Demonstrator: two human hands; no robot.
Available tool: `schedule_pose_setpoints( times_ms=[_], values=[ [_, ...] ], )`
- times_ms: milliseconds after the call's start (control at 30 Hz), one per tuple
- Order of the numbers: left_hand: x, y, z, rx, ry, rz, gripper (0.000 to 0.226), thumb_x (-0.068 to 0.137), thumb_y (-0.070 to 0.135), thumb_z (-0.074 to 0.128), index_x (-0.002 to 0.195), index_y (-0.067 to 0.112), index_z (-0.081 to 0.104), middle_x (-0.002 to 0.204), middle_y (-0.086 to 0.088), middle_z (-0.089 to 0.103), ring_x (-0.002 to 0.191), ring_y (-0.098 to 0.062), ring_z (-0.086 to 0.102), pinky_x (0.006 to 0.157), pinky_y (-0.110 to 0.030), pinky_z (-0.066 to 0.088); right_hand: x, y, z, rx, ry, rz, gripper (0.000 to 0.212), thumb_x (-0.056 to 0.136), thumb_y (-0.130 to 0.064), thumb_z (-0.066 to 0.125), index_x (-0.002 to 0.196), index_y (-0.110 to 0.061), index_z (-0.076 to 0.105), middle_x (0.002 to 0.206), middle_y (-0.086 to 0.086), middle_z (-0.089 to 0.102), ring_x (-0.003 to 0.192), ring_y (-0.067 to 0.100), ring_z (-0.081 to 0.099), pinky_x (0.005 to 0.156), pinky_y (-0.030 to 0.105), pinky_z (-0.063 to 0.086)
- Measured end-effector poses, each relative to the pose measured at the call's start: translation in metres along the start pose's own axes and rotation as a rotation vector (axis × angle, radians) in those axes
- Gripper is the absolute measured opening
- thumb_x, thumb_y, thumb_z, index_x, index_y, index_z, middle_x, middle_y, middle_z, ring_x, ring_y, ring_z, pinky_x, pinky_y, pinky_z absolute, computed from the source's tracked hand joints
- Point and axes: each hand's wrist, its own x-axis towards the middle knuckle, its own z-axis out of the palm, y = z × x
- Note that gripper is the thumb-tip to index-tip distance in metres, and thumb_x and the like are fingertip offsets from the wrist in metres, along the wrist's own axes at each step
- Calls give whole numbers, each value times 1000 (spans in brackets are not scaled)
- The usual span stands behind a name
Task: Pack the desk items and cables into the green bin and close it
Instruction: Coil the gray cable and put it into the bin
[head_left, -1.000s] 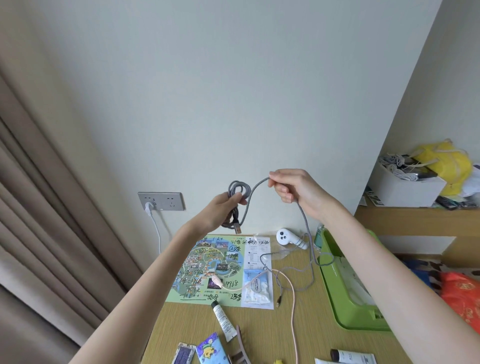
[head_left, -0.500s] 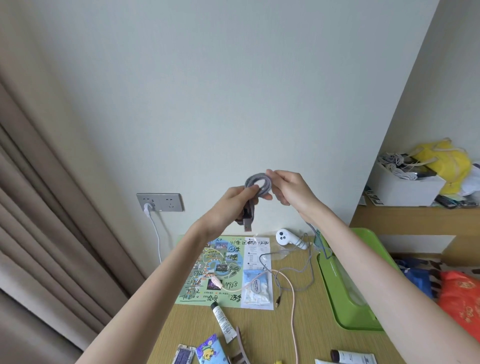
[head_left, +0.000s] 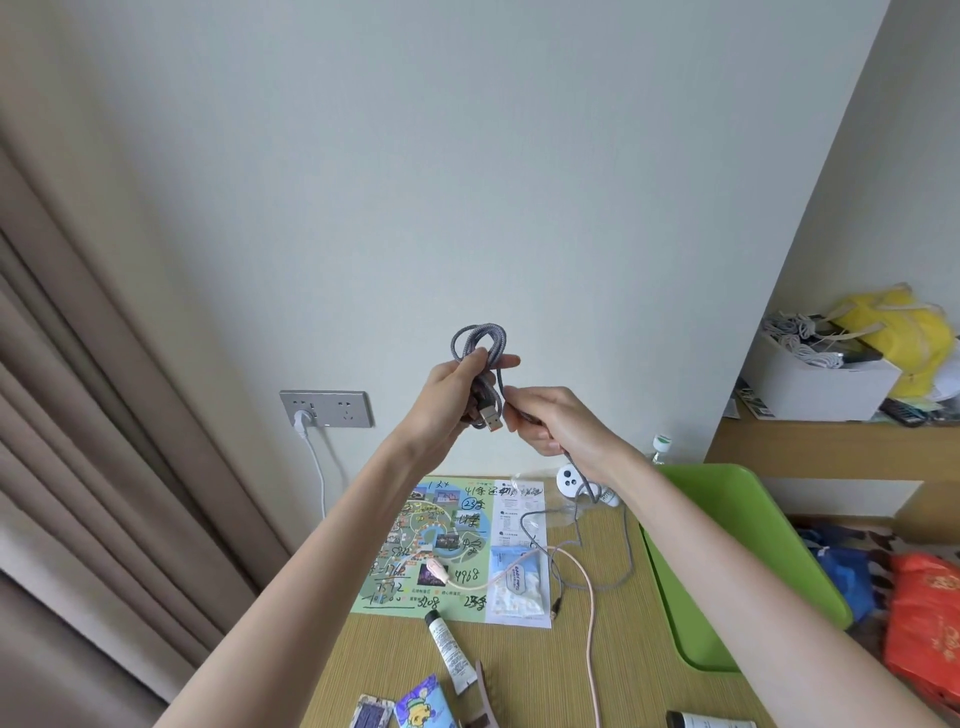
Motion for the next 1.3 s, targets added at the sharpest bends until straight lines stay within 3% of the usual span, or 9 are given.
schedule_pose_setpoints(
  times_ms=[100,267,400,600,700,900,1033,1133,1300],
  values=[
    [-1,0,0,31,-15,-13,41,105,31,35,104,10,70,50,3,52,44,-13,44,53,-29,32,-2,-2,1,-12,6,3,41,100,-37,47,68,-12,54,53,0,25,45,12,18,47,29,10],
    [2,0,-4,-21,76,-12,40,104,30,37,97,12,71,66,1,42,47,-11,42,56,-30,30,-7,-4,-2,-13,-48,-11,40,100,-35,47,70,-11,59,53,0,27,45,11,20,46,26,12],
    [3,1,-3,-62,80,-23,37,104,32,38,90,11,65,61,2,48,46,-11,45,58,-31,31,-7,-4,-4,-10,-99,-5,39,99,-38,48,75,-11,60,54,-1,31,46,11,23,45,20,19],
    [4,2,1,-342,-36,-22,39,105,33,33,75,15,49,66,3,49,60,-13,50,71,-27,45,-7,3,-6,-8,-41,64,40,91,-47,60,65,-17,54,53,-3,28,45,11,22,44,20,19],
    [6,2,-6,-432,9,-21,37,106,33,31,77,15,48,65,3,45,51,-12,43,62,-26,36,-8,2,-13,-27,-12,68,43,83,-48,67,57,-21,46,56,0,23,48,13,18,46,22,16],
    [4,-1,-23,-85,143,-20,38,102,45,37,81,18,53,71,4,47,59,-12,42,56,-21,39,-9,-12,-27,-32,-26,47,38,84,-39,67,59,-19,46,54,-4,26,47,11,21,47,23,17],
    [3,-8,-26,201,132,28,42,103,45,34,81,15,54,60,5,41,47,-7,39,50,-17,33,-8,-24,-31,-48,-70,29,28,86,-29,64,63,-17,53,53,-5,29,46,10,23,47,22,18],
    [3,-17,-23,435,79,81,42,104,40,35,86,10,59,49,11,37,38,0,35,40,-11,32,-7,-33,-30,-78,-94,13,23,84,-24,64,64,-15,56,54,-4,32,46,10,26,47,21,21],
    [-2,-30,-16,626,-104,74,47,104,42,31,111,5,58,49,8,48,43,-9,42,50,-24,38,-5,-40,-31,-184,-51,-18,20,91,-17,61,73,-9,64,52,-4,37,45,9,27,49,23,21]
  ],
)
